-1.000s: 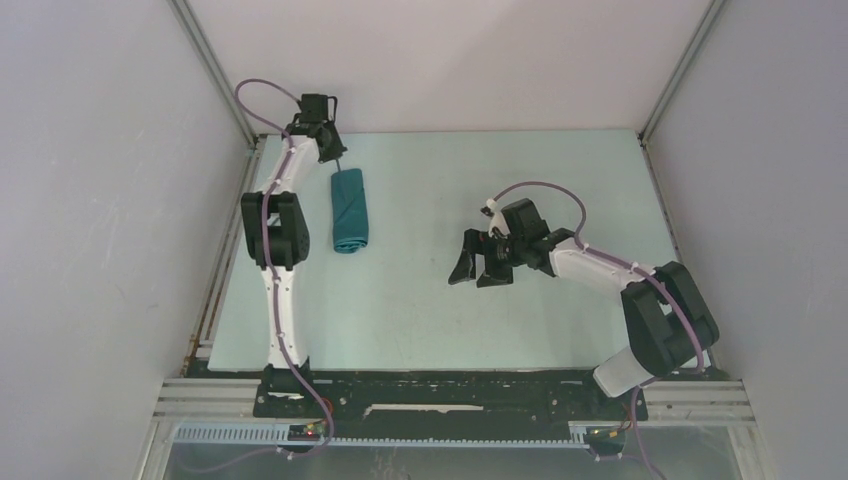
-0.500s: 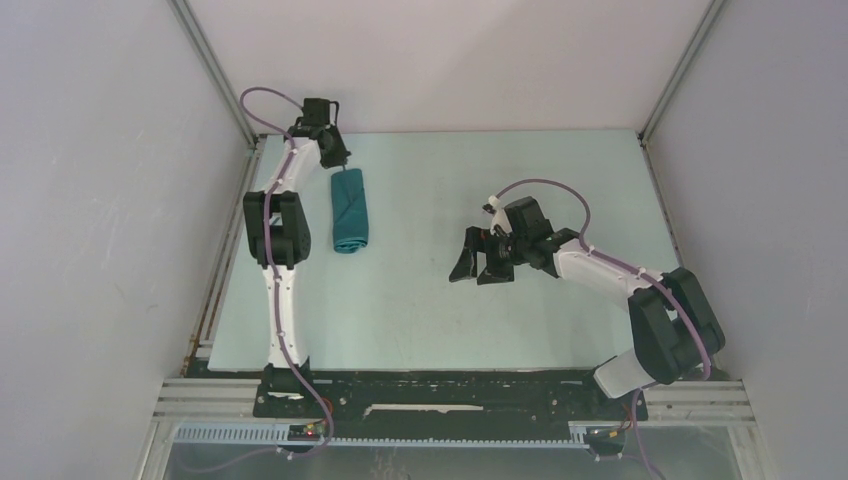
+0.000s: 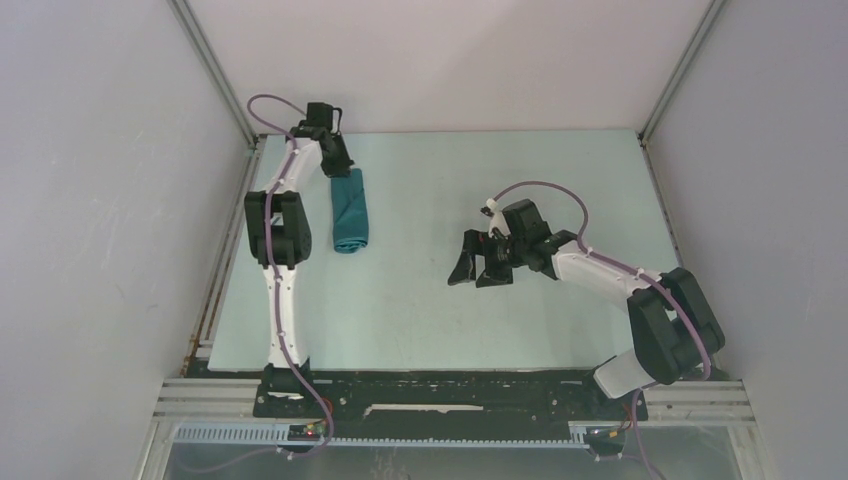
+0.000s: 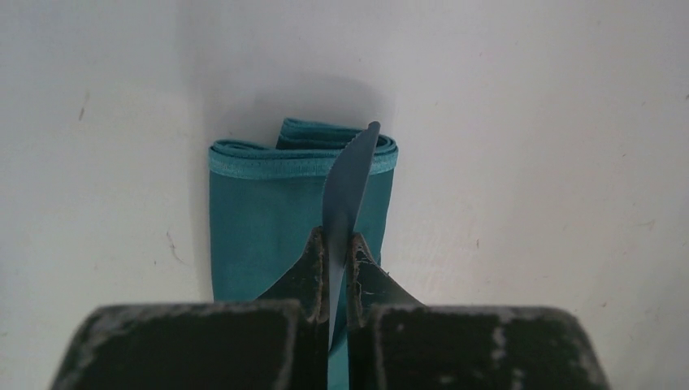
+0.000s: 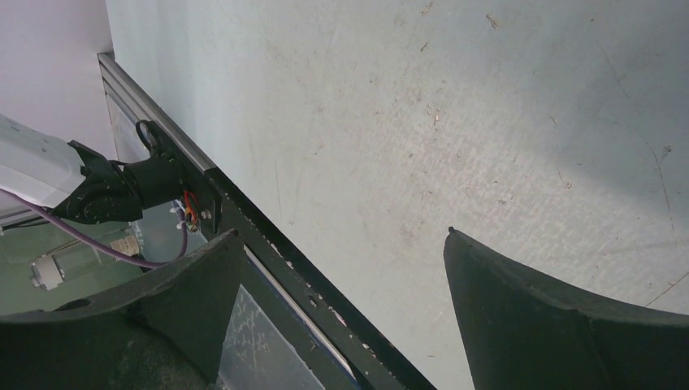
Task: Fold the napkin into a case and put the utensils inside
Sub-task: Insert the knife into the folded napkin.
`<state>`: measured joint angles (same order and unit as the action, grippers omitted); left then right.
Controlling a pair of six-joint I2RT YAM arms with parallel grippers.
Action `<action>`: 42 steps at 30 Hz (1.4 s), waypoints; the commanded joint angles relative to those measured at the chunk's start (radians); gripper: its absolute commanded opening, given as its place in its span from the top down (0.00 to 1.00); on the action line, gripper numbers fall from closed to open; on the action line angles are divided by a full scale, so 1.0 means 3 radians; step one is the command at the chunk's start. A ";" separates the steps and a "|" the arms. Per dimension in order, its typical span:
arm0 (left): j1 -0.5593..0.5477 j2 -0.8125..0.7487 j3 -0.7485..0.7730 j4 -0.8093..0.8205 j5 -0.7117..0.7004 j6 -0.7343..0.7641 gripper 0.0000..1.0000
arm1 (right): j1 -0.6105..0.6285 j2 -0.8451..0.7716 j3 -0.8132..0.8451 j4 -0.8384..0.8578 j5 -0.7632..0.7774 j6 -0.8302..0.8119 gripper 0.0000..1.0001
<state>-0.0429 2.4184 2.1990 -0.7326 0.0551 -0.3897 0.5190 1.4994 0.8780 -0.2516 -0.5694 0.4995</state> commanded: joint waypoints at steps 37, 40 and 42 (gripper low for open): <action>-0.0142 -0.0706 -0.0420 -0.0476 -0.0371 0.0416 0.53 | 0.0155 -0.0229 -0.0129 0.0204 0.0012 0.0055 0.01; -0.0041 -0.1009 -0.0645 -0.0515 -0.0430 0.0488 0.43 | 0.0206 -0.0213 -0.0131 0.0244 0.0006 0.0047 0.01; 0.0106 -0.1204 -0.0915 -0.0473 -0.0412 0.0482 0.39 | 0.0235 -0.0207 -0.0137 0.0264 -0.0014 0.0032 0.01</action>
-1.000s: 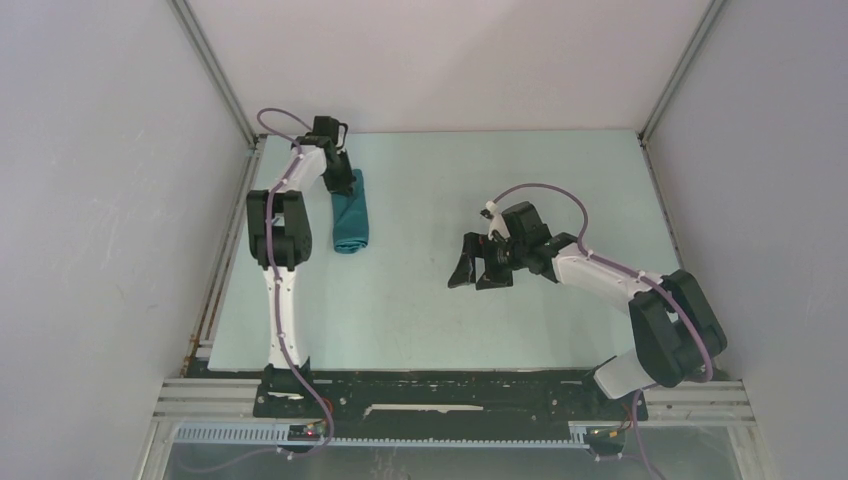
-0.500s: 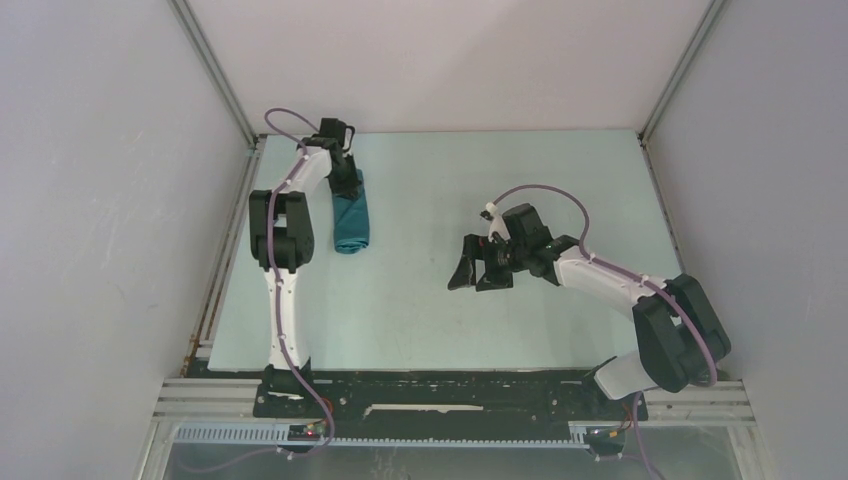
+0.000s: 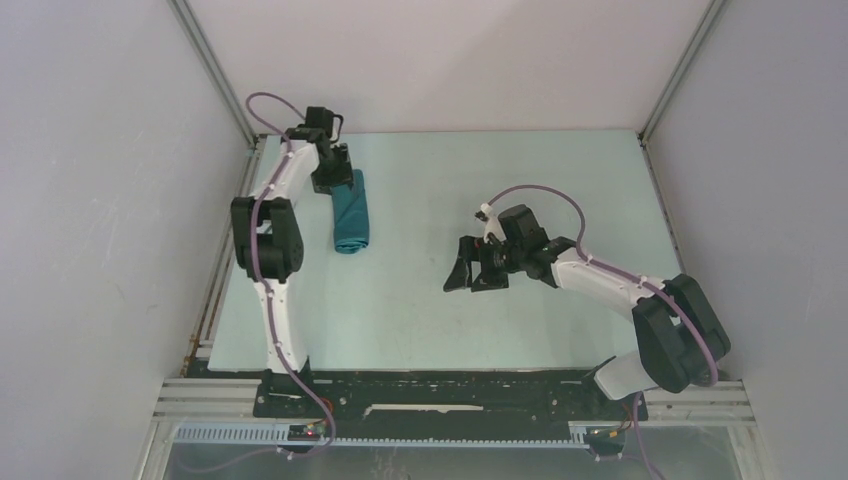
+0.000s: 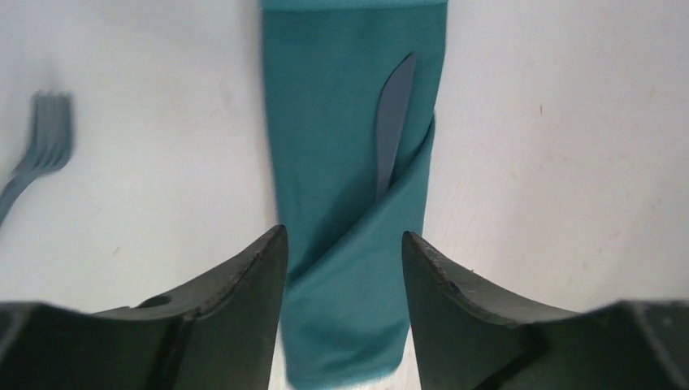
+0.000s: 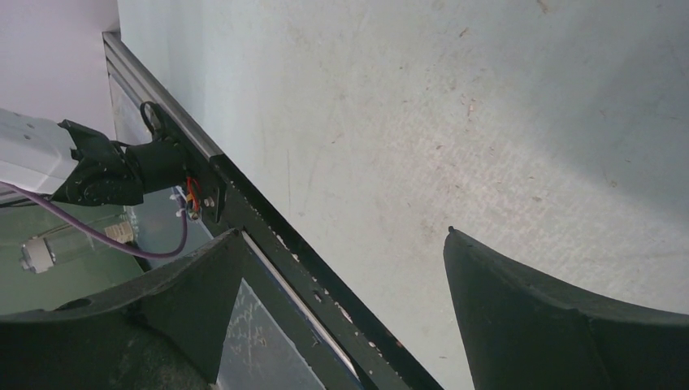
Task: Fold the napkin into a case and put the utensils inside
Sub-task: Insert the knife into the folded napkin, then pick up the fork from the corner of the board.
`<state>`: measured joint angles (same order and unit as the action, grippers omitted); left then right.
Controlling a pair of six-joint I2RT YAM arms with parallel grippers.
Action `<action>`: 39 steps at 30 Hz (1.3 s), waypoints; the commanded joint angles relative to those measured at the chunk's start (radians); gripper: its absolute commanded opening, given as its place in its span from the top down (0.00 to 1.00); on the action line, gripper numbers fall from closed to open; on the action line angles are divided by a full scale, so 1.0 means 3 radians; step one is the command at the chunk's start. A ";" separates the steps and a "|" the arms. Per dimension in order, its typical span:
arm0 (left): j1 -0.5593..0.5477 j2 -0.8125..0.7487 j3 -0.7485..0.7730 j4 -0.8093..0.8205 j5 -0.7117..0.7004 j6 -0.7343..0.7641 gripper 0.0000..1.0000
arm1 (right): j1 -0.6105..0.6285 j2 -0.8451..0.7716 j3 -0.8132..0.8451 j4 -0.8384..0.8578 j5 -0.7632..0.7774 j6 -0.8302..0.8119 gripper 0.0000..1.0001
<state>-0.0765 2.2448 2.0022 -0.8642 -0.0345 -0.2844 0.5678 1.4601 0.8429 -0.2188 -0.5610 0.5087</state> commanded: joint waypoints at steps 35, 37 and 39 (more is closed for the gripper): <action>0.1178 -0.0032 -0.0593 -0.0331 0.0968 -0.0018 0.13 | -0.0104 -0.0327 -0.0207 0.0215 -0.0310 -0.0036 0.01; 0.1119 -0.0062 -0.0701 -0.0355 0.0942 -0.0018 0.19 | -0.0099 -0.0357 -0.0229 0.0224 -0.0304 -0.0025 0.01; 0.1048 -0.0110 -0.0814 -0.0359 0.0803 -0.0026 0.23 | -0.0089 -0.0393 -0.0253 0.0240 -0.0303 -0.0001 0.01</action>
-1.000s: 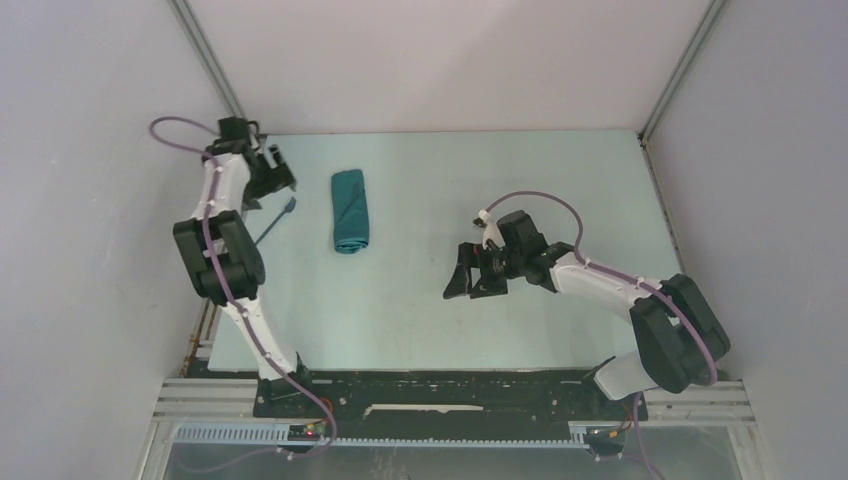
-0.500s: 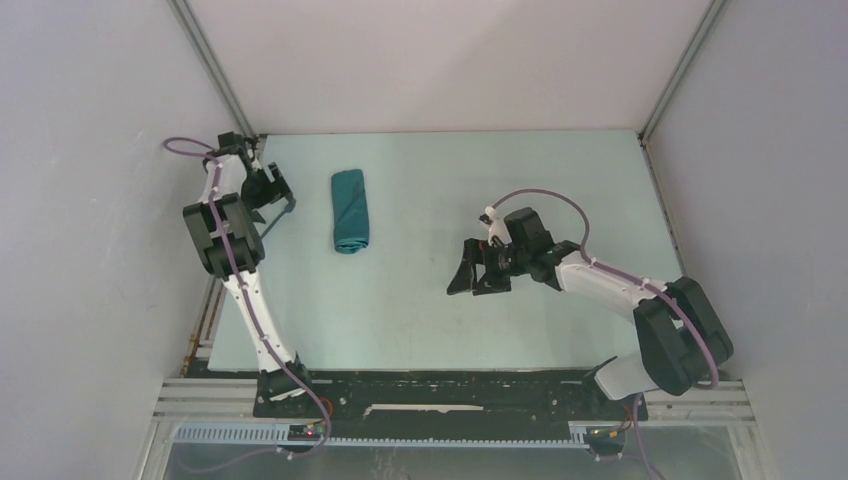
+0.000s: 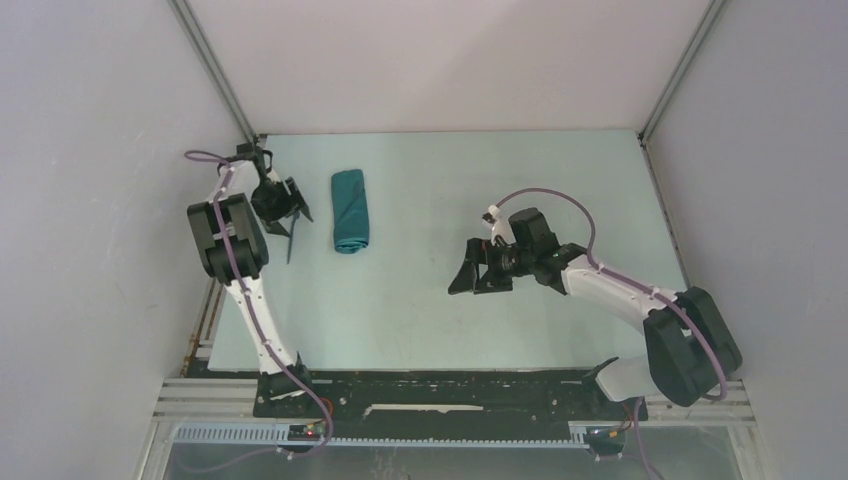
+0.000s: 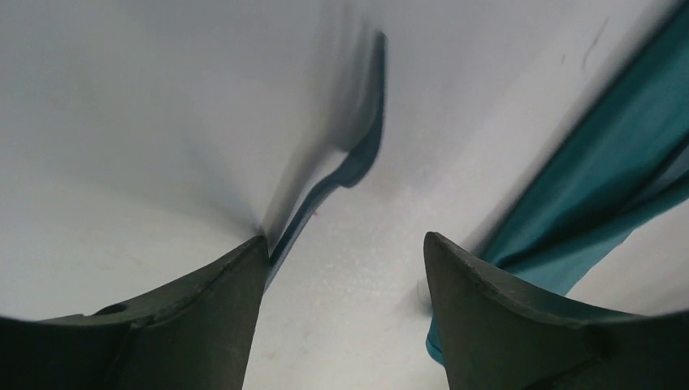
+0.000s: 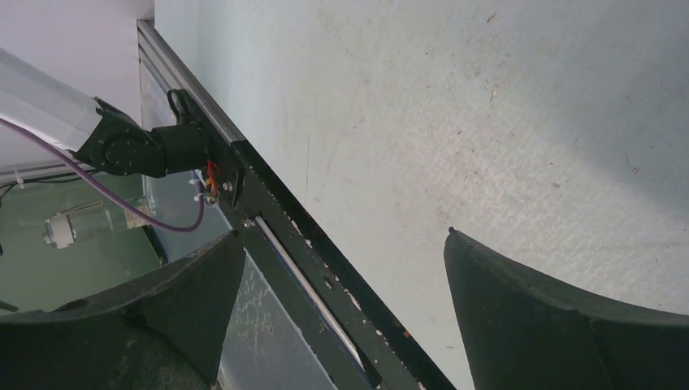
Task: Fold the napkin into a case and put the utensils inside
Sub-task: Pick up the fork from the corner of the board.
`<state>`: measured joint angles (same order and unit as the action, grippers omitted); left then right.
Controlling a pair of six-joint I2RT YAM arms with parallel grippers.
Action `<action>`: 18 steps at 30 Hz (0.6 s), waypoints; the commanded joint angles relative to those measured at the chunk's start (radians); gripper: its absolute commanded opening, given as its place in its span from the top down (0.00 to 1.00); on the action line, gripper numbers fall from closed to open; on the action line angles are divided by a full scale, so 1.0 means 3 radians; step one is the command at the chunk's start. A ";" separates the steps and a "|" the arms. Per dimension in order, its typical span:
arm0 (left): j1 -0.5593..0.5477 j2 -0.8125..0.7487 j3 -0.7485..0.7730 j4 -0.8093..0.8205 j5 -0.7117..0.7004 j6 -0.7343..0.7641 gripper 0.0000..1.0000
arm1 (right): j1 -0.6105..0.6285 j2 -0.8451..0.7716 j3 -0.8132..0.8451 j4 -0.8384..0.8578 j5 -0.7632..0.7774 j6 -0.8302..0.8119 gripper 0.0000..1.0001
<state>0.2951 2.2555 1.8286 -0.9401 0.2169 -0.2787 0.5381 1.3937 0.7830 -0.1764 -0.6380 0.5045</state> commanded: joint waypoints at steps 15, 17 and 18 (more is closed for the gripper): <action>-0.0559 -0.0098 -0.0193 -0.0409 -0.1190 -0.0163 1.00 | 0.0127 -0.0379 -0.0102 0.0040 0.0173 0.0016 0.00; -0.0568 -0.0351 -0.0344 -0.0342 -0.1252 -0.0182 1.00 | 0.0129 -0.0342 -0.0074 0.0000 0.0202 0.0000 0.00; -0.0579 -0.0527 -0.0450 -0.0262 -0.1291 -0.0196 1.00 | 0.0132 -0.0311 -0.0050 -0.0028 0.0220 -0.0016 0.00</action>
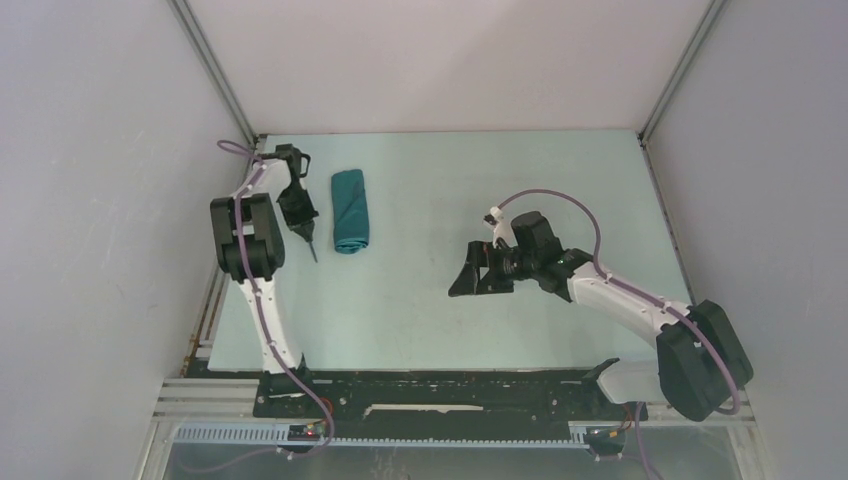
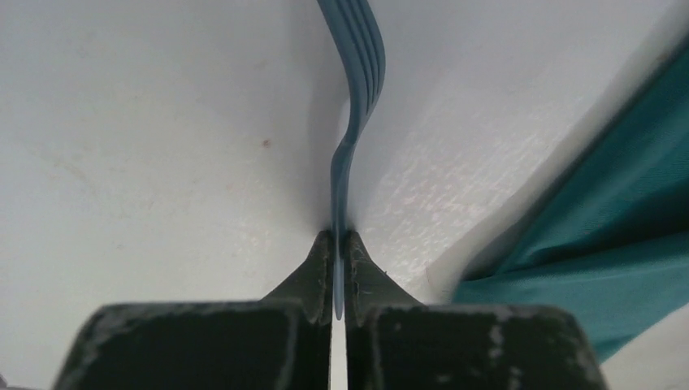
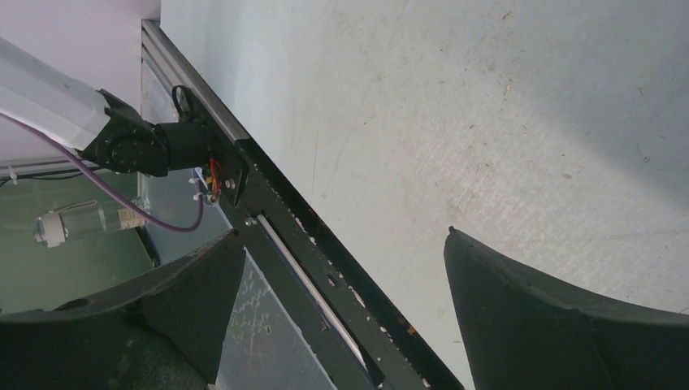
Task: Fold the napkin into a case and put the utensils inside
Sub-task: Pick up the fork from the corner of the board, then pass from the left arm to the right
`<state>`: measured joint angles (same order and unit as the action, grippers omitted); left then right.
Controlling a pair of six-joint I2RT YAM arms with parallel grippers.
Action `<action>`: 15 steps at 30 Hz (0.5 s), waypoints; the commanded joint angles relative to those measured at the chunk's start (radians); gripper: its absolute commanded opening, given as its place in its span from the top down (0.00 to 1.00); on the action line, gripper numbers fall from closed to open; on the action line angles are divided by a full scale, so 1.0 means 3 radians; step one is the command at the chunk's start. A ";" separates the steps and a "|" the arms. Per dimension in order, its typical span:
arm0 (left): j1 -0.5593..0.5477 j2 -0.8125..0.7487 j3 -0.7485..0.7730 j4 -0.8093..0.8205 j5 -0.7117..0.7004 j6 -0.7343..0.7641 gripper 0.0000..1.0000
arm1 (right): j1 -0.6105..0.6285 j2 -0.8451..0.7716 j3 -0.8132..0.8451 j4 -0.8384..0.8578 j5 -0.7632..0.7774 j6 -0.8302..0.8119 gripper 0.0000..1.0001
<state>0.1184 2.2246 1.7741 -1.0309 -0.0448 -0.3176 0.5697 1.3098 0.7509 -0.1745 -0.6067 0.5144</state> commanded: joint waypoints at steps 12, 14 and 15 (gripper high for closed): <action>-0.0944 -0.2895 -0.2282 0.0802 0.0476 -0.1812 1.00 | 0.0938 0.0692 0.1065 -0.0040 0.1266 -0.0567 0.01; -0.1189 -0.3051 -0.2436 0.0900 0.0532 -0.2164 1.00 | 0.1143 0.0804 0.1221 -0.0046 0.1560 -0.0681 0.02; -0.1284 -0.3097 -0.2496 0.0954 0.0574 -0.2316 1.00 | 0.1244 0.0839 0.1265 -0.0028 0.1689 -0.0739 0.03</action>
<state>-0.1841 1.3346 1.1080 -0.8318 0.0418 -0.7273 0.8394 1.5280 1.0462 -0.1970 -0.3096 0.4049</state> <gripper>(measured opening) 0.014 0.979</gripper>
